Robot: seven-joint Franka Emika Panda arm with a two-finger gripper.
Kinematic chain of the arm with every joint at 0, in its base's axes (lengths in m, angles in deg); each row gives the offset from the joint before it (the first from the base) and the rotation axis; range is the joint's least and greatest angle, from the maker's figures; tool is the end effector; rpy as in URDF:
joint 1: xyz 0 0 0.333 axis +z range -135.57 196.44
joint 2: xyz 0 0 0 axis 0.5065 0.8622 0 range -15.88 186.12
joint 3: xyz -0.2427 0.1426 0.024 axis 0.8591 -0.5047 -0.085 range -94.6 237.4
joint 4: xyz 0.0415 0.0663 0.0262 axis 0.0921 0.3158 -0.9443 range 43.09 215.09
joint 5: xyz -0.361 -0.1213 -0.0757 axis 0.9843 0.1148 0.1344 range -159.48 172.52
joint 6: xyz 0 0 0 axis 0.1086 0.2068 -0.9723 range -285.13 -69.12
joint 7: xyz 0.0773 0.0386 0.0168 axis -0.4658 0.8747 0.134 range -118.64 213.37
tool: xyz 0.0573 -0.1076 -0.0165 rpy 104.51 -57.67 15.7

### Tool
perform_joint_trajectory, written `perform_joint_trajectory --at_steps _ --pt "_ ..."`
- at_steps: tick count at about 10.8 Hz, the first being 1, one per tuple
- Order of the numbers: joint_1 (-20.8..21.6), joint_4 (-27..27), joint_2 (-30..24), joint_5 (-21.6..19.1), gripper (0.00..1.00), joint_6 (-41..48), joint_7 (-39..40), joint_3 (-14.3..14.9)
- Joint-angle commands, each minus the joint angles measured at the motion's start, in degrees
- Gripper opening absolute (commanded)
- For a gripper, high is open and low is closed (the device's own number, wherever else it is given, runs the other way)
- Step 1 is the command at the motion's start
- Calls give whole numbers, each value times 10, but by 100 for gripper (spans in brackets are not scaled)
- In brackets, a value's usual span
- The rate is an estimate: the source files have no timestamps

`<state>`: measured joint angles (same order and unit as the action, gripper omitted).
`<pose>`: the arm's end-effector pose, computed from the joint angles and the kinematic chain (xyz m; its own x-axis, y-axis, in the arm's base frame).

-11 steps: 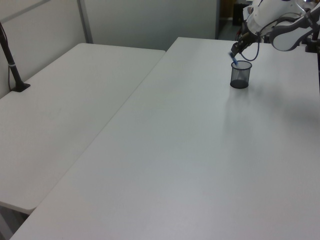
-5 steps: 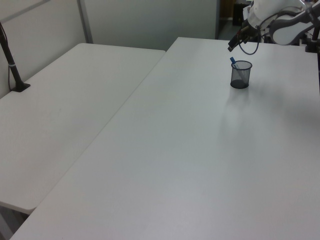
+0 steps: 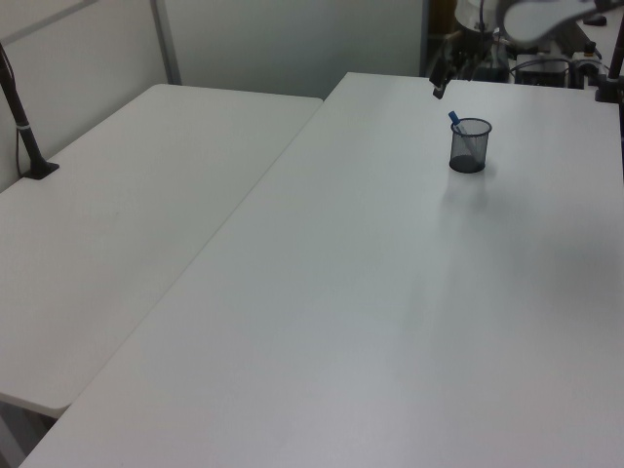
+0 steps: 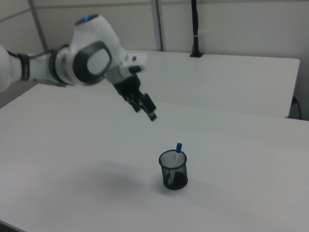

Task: Insert the marker

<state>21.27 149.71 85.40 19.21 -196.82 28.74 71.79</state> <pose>0.5765 -0.1072 0.4635 0.8879 -0.3393 0.3106 -0.3887 -0.9145 0.1119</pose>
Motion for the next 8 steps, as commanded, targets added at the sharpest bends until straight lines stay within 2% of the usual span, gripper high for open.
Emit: perform_joint_trajectory --at_steps 1,2,4,6,8 --pt "76 -103 -5 -88 100 219 88 6" --pt "103 -118 -7 -88 100 256 92 9" --pt "146 -124 -8 -87 100 273 97 26" --pt "155 -153 -16 -89 100 341 125 32" --pt "152 -169 -17 -98 100 350 139 33"
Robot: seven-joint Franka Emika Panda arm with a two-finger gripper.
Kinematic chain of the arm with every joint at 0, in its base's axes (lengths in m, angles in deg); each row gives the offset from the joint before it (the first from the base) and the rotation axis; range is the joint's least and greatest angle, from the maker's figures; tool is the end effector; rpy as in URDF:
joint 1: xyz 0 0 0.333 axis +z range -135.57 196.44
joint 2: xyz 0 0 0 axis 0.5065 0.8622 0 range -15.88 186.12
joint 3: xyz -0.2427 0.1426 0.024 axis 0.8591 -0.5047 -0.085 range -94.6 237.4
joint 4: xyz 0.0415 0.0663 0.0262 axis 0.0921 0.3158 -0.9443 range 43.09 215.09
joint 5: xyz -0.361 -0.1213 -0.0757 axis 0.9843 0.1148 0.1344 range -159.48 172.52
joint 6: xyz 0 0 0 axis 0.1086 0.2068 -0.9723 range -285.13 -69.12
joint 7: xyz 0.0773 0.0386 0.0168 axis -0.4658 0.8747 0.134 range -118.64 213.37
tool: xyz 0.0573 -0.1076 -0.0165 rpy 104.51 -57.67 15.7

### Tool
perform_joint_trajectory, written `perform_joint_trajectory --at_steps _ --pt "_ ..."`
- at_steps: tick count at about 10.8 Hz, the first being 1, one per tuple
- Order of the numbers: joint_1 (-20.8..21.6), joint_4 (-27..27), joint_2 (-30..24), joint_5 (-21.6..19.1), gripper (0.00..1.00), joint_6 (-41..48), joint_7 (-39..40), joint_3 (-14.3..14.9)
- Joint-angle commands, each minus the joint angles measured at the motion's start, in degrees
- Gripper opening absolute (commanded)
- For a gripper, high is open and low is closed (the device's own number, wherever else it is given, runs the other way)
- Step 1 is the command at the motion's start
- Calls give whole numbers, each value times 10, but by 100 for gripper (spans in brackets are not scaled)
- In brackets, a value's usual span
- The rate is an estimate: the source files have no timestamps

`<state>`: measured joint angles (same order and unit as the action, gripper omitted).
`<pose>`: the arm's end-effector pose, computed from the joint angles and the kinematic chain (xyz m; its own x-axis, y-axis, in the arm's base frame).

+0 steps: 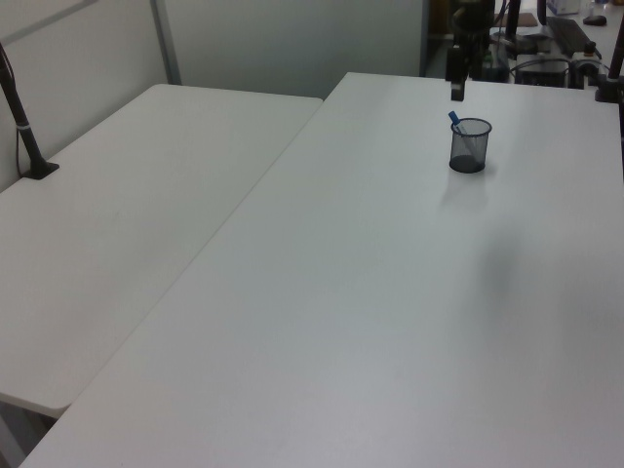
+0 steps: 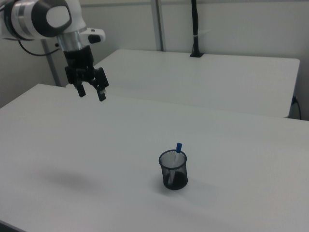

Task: Insert the marker

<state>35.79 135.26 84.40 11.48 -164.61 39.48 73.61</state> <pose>0.5501 0.0202 0.5386 0.9971 -0.0755 -0.0052 -0.0747 -0.9934 0.0872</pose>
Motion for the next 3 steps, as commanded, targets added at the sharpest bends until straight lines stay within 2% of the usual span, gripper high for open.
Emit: perform_joint_trajectory --at_steps 1,3 --pt "6 -25 -6 -22 100 26 31 15" --pt "7 -25 -6 -22 100 26 31 14"
